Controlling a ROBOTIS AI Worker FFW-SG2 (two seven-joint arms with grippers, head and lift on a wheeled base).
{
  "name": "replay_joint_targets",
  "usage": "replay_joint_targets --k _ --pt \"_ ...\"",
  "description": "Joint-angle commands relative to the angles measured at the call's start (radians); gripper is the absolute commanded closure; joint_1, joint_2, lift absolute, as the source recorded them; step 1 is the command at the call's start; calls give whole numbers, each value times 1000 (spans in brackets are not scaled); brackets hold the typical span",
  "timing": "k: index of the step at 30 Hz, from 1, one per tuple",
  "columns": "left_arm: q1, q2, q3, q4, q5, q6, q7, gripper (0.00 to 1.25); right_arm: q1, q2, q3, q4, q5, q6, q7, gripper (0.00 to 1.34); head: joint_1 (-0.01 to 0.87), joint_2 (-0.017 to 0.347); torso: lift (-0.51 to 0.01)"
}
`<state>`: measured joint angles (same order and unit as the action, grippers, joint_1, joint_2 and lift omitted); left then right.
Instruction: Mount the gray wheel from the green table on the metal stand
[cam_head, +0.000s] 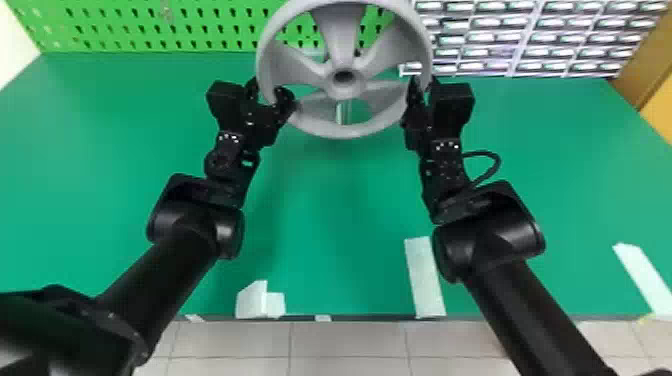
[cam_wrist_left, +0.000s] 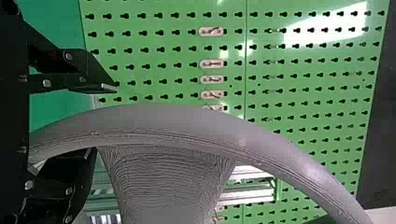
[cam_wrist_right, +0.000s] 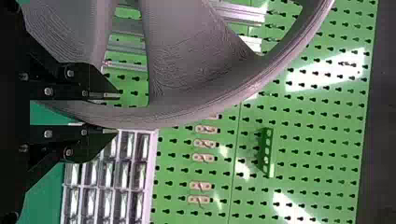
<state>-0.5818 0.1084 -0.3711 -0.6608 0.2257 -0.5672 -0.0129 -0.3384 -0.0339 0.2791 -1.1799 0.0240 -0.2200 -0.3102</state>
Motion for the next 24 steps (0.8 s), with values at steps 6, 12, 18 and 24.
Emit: replay_joint_targets --k 6,12,18,24 --pt "-4 -4 -12 -25 -2 58 53 789 9 -1 -3 -33 -4 45 -3 1087 867 52 -100" --pt "5 -3 0 -43 0 84 53 780 12 -1 -3 -47 -3 73 -3 1087 867 52 -100" --pt "8 -3 11 -59 4 104 51 776 9 -1 2 -53 -3 103 -3 1087 867 52 -100" --pt "13 -3 24 -63 4 124 53 768 4 -1 9 -58 -3 143 -3 1087 867 52 -100"
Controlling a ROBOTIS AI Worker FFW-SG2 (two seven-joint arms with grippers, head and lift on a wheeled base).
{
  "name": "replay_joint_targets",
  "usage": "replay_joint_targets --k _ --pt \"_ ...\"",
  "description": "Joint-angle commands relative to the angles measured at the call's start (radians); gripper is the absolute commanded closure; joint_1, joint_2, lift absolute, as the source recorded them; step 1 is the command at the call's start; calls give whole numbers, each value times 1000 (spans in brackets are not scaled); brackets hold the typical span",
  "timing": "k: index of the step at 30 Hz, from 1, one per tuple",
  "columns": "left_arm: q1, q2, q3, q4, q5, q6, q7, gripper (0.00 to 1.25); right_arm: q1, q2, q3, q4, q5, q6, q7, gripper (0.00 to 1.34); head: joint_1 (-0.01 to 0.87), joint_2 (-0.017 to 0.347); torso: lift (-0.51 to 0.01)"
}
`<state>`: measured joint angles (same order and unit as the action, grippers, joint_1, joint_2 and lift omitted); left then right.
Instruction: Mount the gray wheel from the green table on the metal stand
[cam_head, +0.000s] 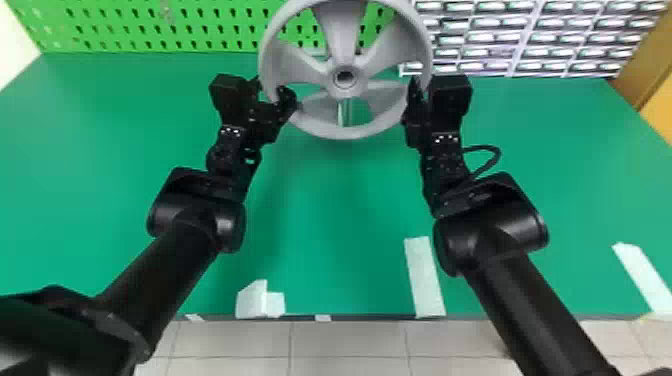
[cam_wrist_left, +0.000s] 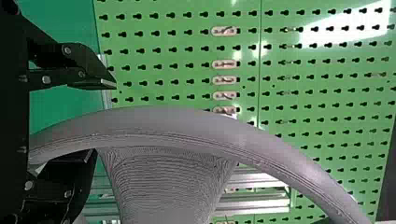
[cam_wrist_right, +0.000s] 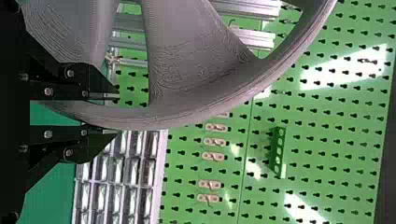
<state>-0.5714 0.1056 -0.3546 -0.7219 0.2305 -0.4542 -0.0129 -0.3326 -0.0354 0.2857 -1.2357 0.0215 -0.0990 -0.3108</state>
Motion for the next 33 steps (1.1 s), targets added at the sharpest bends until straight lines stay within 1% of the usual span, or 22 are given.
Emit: replay_joint_targets --k 1,6,18,33 --pt "2 0 8 -4 -2 14 53 765 -3 0 3 -2 0 30 -1 1087 867 52 -100" --pt "1 0 14 -5 -3 28 53 754 -9 2 6 -2 0 59 -1 1087 867 52 -100" --pt "-4 0 29 -4 -16 35 53 739 -25 3 7 12 6 67 -1 1087 867 52 -100" --pt "-15 0 29 -5 -28 35 53 647 -28 3 6 12 8 67 -1 1087 867 52 -100"
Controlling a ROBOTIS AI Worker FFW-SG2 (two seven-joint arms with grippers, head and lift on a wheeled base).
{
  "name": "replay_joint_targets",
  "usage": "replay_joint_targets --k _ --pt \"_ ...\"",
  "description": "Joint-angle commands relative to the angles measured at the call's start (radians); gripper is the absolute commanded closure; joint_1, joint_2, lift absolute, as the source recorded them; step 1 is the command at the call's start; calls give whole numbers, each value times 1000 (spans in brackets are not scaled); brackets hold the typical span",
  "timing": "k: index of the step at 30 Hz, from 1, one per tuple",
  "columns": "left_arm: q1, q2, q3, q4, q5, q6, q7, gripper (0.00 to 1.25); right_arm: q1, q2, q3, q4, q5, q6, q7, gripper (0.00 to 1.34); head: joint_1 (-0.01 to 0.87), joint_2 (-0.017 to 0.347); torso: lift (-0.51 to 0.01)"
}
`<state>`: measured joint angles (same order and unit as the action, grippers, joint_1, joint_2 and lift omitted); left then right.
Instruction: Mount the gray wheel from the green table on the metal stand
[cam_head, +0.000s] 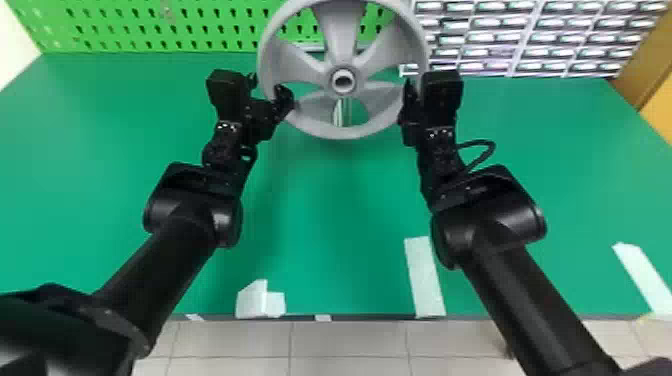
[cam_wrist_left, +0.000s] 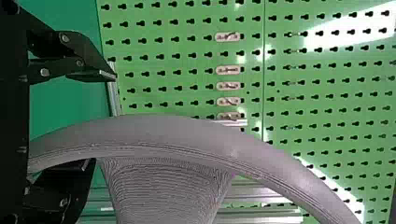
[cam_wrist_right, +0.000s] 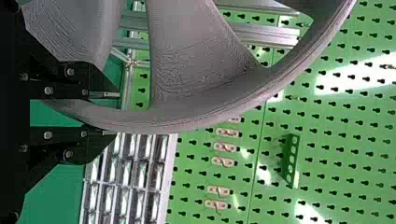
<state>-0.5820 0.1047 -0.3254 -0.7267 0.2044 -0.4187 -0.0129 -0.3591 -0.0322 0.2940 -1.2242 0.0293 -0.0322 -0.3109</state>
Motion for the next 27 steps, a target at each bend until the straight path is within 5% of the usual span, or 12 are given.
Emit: replay_joint_targets --k 1,27 --pt "-4 0 0 0 -2 0 53 642 -3 0 -3 0 0 1 -1 1087 867 52 -100" --pt "-5 1 11 -2 -3 1 53 532 -4 0 1 -1 3 5 -2 1085 867 52 -100"
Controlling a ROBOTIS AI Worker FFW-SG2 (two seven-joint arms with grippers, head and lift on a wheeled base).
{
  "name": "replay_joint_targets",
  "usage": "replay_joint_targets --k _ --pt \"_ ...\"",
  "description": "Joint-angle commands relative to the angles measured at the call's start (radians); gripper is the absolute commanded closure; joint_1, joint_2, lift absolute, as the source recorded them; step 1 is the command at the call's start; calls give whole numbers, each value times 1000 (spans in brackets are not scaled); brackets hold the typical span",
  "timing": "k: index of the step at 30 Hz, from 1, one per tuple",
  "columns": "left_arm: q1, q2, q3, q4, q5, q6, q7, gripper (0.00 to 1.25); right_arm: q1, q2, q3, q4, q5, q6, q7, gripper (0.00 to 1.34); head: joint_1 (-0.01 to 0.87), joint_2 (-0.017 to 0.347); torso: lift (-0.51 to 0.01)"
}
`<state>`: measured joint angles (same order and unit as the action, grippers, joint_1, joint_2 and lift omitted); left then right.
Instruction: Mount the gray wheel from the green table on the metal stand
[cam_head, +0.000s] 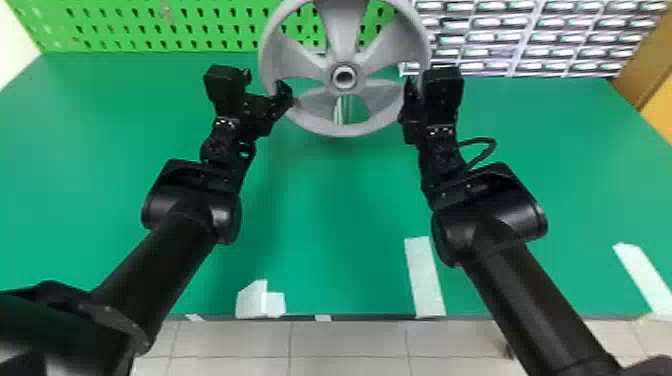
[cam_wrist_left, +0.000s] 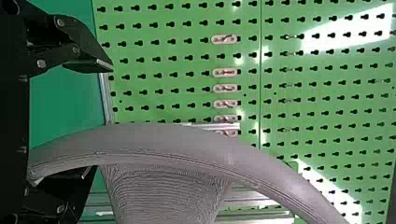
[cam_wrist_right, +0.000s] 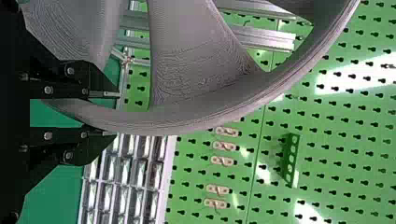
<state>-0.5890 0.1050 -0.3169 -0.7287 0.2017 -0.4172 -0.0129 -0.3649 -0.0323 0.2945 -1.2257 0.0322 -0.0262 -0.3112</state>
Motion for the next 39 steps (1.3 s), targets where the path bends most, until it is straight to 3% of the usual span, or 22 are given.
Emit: replay_joint_targets --k 1,11,25,39 --pt "1 -1 2 0 -1 0 53 530 1 -1 2 0 0 0 0 1085 867 52 -100" --pt "3 1 9 -5 -4 3 53 504 4 -1 2 0 0 -8 -2 1032 867 52 -100" --pt "11 1 7 -31 -1 9 53 486 7 -3 5 0 -5 -21 -2 809 867 52 -100" --pt "18 2 -2 -48 -1 9 51 369 11 -5 6 0 -18 -21 0 573 867 52 -100"
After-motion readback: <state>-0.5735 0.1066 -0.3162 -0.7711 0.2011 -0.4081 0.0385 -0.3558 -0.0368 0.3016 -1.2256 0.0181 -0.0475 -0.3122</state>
